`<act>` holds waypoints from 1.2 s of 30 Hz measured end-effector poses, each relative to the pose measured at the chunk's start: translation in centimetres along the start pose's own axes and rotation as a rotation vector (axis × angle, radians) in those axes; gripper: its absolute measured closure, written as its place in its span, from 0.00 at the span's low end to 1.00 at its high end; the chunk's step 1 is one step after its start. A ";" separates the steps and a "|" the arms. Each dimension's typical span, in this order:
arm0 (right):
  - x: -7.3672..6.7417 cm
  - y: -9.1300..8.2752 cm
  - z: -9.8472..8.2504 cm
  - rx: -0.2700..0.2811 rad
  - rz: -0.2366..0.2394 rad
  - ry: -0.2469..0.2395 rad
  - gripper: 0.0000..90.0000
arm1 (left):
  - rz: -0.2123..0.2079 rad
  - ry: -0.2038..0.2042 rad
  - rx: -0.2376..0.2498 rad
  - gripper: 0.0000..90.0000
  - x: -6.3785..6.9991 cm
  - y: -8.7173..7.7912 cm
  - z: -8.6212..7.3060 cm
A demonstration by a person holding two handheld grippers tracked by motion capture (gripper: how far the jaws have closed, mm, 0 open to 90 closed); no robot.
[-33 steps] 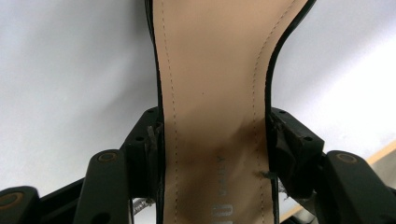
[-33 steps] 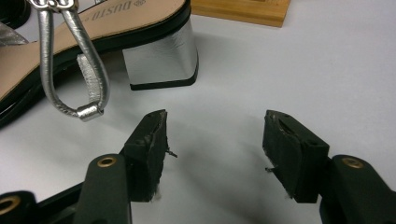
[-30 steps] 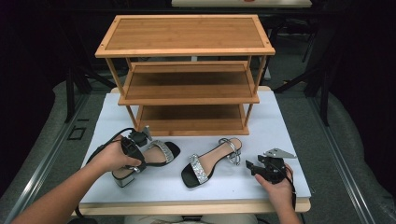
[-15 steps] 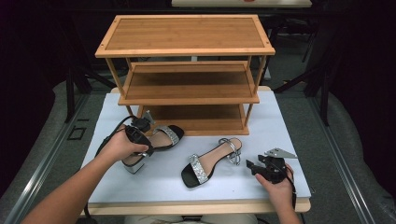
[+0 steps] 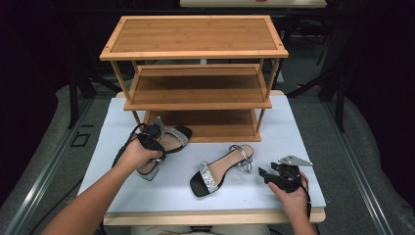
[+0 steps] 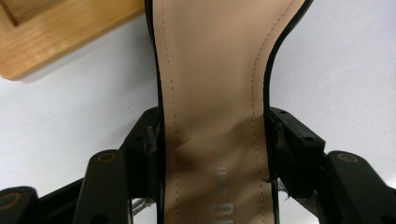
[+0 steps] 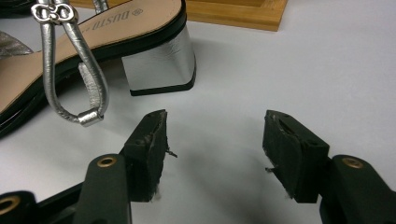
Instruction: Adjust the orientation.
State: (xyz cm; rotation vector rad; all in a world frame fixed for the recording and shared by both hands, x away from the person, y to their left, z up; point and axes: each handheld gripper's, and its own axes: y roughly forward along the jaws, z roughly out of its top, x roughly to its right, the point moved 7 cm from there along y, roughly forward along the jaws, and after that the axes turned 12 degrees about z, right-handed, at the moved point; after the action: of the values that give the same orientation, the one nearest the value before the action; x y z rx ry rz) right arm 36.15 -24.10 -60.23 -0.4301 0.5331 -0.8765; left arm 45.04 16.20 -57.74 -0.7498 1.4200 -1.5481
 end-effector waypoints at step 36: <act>-0.2 0.1 0.1 0.012 0.000 0.006 0.43 | -0.195 0.205 0.422 0.37 -2.6 -3.4 -10.3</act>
State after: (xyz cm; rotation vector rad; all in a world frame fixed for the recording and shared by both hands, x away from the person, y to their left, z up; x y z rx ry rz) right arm 36.17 -23.82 -60.15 -0.4166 0.5329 -0.8806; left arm 36.37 22.98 -55.80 -0.4935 1.1250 -2.0406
